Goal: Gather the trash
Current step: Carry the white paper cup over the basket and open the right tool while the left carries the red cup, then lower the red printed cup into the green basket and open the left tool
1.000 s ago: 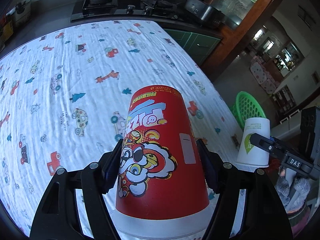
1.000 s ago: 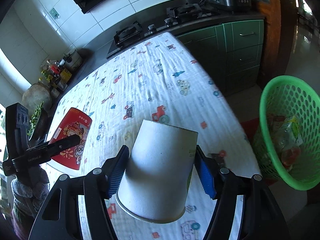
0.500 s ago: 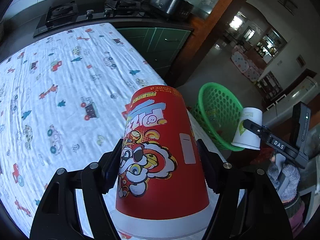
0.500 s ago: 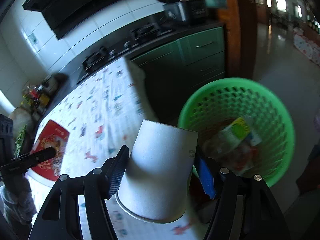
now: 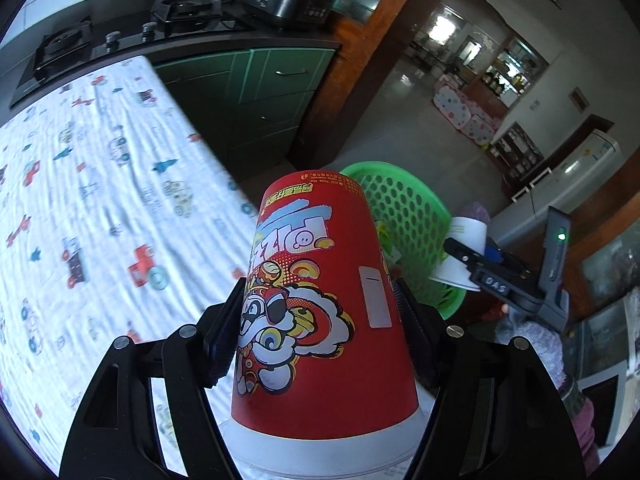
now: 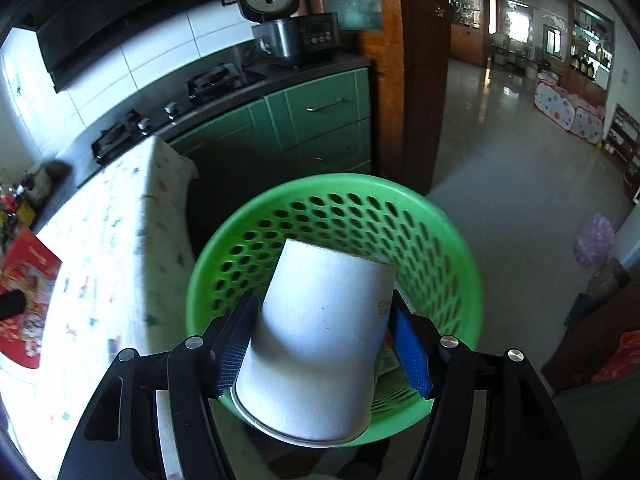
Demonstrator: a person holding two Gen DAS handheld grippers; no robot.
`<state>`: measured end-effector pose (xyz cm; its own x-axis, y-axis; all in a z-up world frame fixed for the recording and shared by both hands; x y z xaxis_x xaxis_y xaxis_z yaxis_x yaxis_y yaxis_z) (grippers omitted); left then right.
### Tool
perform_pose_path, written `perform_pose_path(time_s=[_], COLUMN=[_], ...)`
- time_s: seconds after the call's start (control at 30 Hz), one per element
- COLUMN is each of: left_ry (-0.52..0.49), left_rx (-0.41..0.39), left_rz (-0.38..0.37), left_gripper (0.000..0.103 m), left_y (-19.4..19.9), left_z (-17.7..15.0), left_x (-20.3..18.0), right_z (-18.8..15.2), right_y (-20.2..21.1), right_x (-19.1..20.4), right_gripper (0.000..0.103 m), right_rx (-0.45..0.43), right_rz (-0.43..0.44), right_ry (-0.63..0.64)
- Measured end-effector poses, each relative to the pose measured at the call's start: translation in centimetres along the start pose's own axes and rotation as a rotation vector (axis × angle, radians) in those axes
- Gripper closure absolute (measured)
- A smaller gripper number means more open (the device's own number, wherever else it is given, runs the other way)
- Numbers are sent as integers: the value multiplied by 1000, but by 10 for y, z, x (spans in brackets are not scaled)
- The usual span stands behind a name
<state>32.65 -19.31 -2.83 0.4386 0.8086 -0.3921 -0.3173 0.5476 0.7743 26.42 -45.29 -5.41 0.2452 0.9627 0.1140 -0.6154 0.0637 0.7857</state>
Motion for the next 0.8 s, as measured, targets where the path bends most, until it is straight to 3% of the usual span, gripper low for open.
perform_pose_path(time_s=[0.33,0.8], left_ry=[-41,-65], left_rx=[20,39], left_rz=[-42,-75], left_gripper=[34,34], left_y=[-39,-97], left_z=[18,27], left_x=[-38,-81], right_z=[-1,-20], right_y=[-30,16], right_x=[-19,-44], right_gripper=[36,31], right_rx=[15,-65], right_rz=[-44,-12], right_ry=[24,-19])
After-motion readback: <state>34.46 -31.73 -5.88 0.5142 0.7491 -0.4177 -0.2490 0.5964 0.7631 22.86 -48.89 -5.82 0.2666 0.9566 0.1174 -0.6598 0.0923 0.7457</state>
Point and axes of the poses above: each gripper's, at about its wrist camera, not at the fingertips, and y roughly against the way its jaws point, x to its left, z to its top, the point moved 3 cm from there along -y, roughly the way its jaws point, and after that the axes turned 1 degree about y, right-handed, at the moved point
